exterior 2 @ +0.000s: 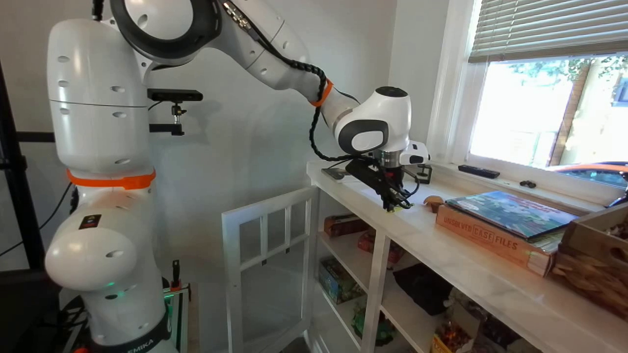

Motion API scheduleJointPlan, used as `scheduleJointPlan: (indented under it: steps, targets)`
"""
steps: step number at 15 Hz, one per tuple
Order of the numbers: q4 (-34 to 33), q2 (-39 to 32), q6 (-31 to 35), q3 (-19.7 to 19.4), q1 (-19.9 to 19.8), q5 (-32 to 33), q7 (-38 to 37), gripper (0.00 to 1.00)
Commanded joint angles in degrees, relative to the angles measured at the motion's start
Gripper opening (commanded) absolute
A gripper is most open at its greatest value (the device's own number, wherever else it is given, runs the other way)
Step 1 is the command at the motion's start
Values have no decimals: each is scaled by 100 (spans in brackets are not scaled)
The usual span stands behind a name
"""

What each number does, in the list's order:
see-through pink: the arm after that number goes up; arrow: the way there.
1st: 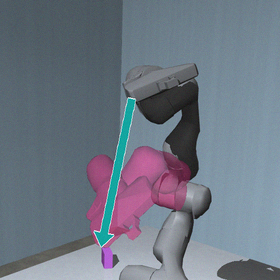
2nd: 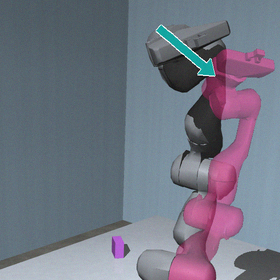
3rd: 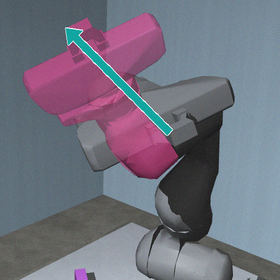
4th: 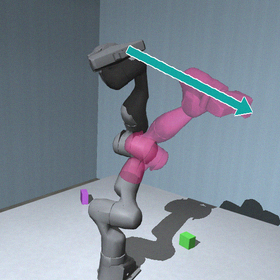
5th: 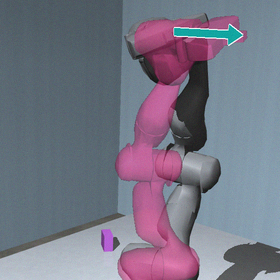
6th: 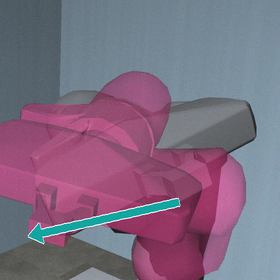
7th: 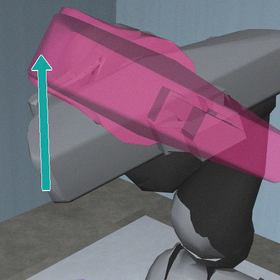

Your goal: Pick up the crayon from the book and put it on the counter

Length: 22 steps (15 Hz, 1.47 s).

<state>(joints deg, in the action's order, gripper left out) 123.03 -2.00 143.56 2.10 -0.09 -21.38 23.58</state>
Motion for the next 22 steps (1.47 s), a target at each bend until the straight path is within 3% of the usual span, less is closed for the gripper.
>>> scheduleJointPlan:
  steps: [1, 2, 3, 4, 5, 7, 14, 22]
  targets:
    - [-129, -196, 72, -6, 24, 54, -133, 3]
    - [-145, -206, 71, -6, 22, 61, -139, 3]
    - [-163, -217, 71, -5, 21, 70, -147, 11]
    - [-185, -230, 67, -5, 18, 76, -154, 36]
    - [-217, -251, 62, -4, 14, 80, -162, 36]
    - [-259, -282, 56, 0, 6, 77, -171, 47]
    - [-295, -274, 74, 19, -21, 46, -163, 99]
    - [-373, 67, -262, 2, -34, 49, -33, 99]
